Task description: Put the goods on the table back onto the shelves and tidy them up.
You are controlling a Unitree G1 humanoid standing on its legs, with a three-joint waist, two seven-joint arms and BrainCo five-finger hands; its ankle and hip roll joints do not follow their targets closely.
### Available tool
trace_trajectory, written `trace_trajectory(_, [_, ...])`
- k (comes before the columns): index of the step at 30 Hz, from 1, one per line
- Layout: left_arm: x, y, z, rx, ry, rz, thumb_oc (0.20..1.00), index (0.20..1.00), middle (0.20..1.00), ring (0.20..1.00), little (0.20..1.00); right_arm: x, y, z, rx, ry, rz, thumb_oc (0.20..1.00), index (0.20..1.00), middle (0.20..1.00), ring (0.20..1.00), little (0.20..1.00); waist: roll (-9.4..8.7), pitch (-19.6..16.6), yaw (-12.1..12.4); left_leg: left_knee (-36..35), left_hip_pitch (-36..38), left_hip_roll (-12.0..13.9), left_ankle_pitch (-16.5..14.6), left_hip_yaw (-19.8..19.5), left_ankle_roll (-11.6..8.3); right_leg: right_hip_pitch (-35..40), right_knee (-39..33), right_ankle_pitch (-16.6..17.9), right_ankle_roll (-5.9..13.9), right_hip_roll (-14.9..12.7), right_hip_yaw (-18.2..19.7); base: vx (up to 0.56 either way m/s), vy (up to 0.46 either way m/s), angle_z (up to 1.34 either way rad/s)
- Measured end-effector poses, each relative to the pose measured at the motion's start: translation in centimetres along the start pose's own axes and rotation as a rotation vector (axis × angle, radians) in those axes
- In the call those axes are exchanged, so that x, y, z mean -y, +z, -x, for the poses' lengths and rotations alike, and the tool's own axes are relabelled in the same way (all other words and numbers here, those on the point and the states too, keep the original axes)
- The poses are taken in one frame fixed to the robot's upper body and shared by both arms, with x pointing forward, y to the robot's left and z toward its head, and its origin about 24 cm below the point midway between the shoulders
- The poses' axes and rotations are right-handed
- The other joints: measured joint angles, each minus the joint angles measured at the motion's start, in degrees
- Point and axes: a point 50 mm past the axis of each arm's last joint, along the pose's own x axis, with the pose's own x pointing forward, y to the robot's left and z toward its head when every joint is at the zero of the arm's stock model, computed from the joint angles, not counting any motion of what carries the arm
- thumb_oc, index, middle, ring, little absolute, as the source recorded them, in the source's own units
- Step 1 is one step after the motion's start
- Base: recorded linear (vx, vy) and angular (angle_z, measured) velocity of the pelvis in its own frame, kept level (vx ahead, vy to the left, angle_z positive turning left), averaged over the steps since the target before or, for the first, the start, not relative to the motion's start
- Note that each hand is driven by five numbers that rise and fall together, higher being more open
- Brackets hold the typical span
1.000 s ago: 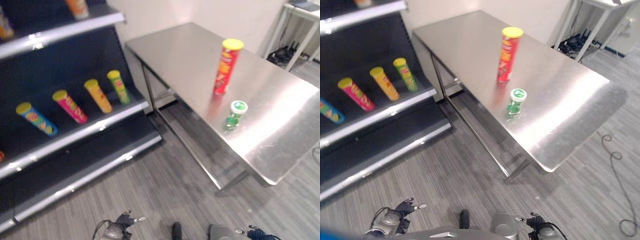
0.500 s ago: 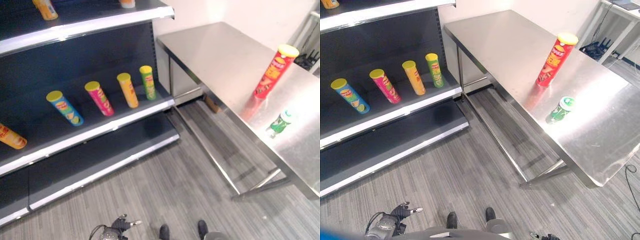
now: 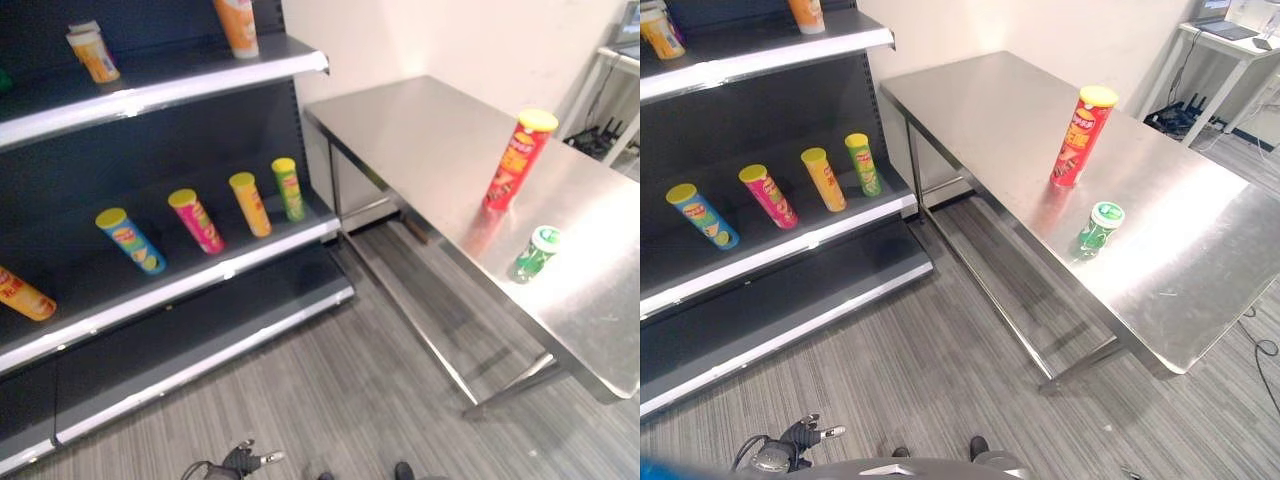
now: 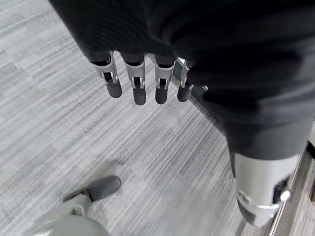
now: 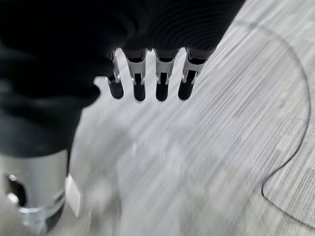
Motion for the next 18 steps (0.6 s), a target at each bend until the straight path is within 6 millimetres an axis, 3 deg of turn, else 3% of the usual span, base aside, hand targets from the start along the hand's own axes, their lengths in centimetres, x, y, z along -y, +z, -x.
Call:
trace_trajectory(5, [0.0, -0.4, 0.1, -0.016, -0.002, -0.026, 1.0, 1.0, 1.0, 1.0, 1.0, 7.8, 1.5, 0.4, 0.032, -0.198, -0.191, 1.0, 1.0, 1.0, 1.0, 1.0, -0.37, -0.36, -2.06, 0.0, -0.07, 0.17, 0.1, 0.09, 0.06, 0.03, -0.01, 0.17, -0.27, 0.13, -0.04, 0.03, -0.002, 0.0])
trace_trajectory(8, [0.0, -0.6, 0.1, -0.023, -0.001, -0.025, 1.0, 1.0, 1.0, 1.0, 1.0, 11.8, 4.8, 1.3, 0.167, -0.318, -0.214, 1.0, 1.0, 1.0, 1.0, 1.0, -0.61, -0.68, -3.58, 0.0, -0.6, 0.1, 0.15, 0.12, 0.09, -0.19, 0.0, 0.22, -0.31, 0.07, 0.02, -0.01, 0.004, 0.0])
trace_trajectory(9, [-0.1, 0.1, 0.0, 0.001, 0.005, -0.012, 1.0, 1.0, 1.0, 1.0, 1.0, 12.3, 6.2, 1.7, 0.223, -0.333, -0.25, 1.0, 1.0, 1.0, 1.0, 1.0, -1.33, -0.8, -3.59, 0.02, -0.41, 0.27, 0.25, 0.25, -0.06, -0.23, 0.0, 0.26, -0.36, 0.28, 0.04, 0.0, 0.015, -0.07])
trace_trajectory(10, [0.3, -0.5, 0.2, -0.002, -0.001, 0.006, 1.0, 1.0, 1.0, 1.0, 1.0, 13.1, 9.5, 2.9, 0.371, -0.342, -0.282, 1.0, 1.0, 1.0, 1.0, 1.0, -1.3, -0.81, -4.67, 0.07, -0.03, 0.24, 0.27, 0.38, -0.09, -0.12, -0.01, 0.3, -0.32, 0.33, 0.3, 0.0, 0.008, -0.1])
trace_trajectory(11, [1.0, -1.0, 0.4, -0.005, -0.01, 0.041, 1.0, 1.0, 1.0, 1.0, 1.0, 14.2, 14.1, 6.4, 0.662, -0.379, -0.271, 1.0, 1.0, 1.0, 1.0, 1.0, 0.01, -1.05, -5.57, -0.05, 0.1, 0.0, 0.23, 0.39, -0.1, -0.12, -0.04, 0.24, -0.27, 0.04, 0.51, 0.03, 0.006, -0.16])
trace_trajectory(12, [1.5, -1.2, 0.5, -0.009, -0.02, 0.051, 1.0, 1.0, 1.0, 1.0, 1.0, 14.7, 17.0, 9.1, 0.842, -0.416, -0.211, 1.0, 1.0, 1.0, 1.0, 1.0, 0.6, -1.08, -6.17, -0.04, 0.02, -0.09, 0.14, 0.58, -0.16, -0.07, -0.04, 0.06, 0.02, 0.0, 0.95, -0.02, 0.0, -0.1])
trace_trajectory(13, [1.8, -1.1, 0.4, -0.005, -0.026, 0.054, 1.0, 1.0, 1.0, 1.0, 1.0, 15.0, 21.8, 13.0, 1.077, -0.48, -0.151, 1.0, 1.0, 1.0, 1.0, 1.0, 0.65, -1.25, -5.68, -0.04, -0.02, 0.04, -0.17, 0.88, -0.36, -0.07, 0.01, 0.03, 0.1, 0.1, 1.02, -0.02, 0.001, -0.1])
trace_trajectory(16, [1.9, -0.6, 0.3, 0.009, -0.032, 0.042, 1.0, 1.0, 1.0, 1.0, 1.0, 12.6, 24.6, 14.5, 1.179, -0.466, -0.009, 1.0, 1.0, 1.0, 1.0, 1.0, 0.06, -1.58, -4.03, -0.03, -0.48, 0.47, 0.0, 1.16, -0.36, -0.83, 0.0, 0.34, -0.03, 0.52, 1.18, -0.01, -0.002, -0.02])
trace_trajectory(18, [2.0, -0.8, 0.4, 0.003, -0.036, 0.034, 1.0, 1.0, 1.0, 1.0, 1.0, 9.4, 26.3, 15.1, 1.238, -0.395, 0.09, 1.0, 1.0, 1.0, 1.0, 1.0, 0.04, -1.4, -3.07, -0.02, -0.87, 0.58, 0.48, 1.06, -0.29, -1.12, -0.02, 0.56, -0.16, 0.65, 1.0, -0.02, -0.013, 0.08])
